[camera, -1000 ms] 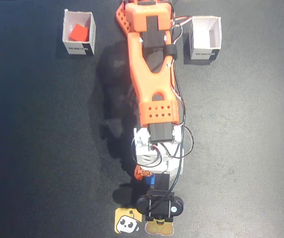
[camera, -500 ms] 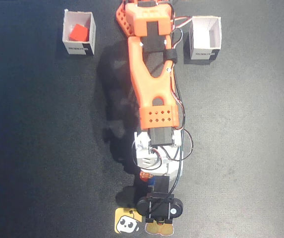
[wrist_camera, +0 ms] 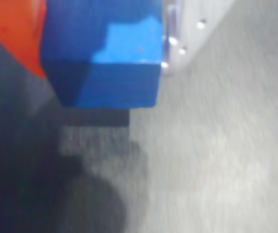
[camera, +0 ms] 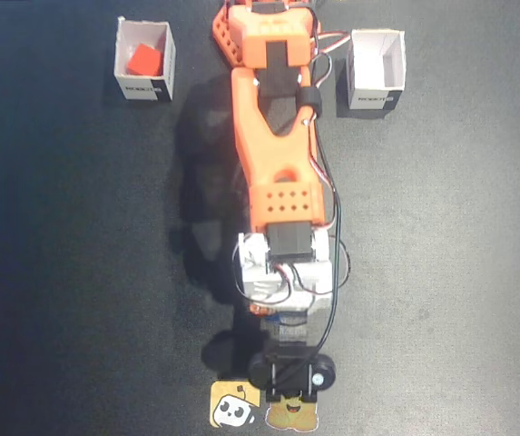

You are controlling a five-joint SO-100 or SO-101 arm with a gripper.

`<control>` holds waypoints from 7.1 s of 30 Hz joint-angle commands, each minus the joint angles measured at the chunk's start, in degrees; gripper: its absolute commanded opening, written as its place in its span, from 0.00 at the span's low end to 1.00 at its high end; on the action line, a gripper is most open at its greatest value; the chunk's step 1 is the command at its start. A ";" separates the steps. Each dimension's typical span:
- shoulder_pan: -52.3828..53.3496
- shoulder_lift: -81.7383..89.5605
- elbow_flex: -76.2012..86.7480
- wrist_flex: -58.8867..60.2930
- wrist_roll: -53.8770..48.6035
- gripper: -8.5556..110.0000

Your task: Put the red cube in the right box and the blue cube in the left box.

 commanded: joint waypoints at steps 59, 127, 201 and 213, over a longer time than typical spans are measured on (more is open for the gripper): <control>-51.15 65.39 60.73 3.78 4.57 0.16; -59.85 79.63 70.84 8.61 10.28 0.07; 6.33 120.23 106.08 -8.61 -10.11 0.08; 6.50 120.23 106.08 -8.26 -4.22 0.08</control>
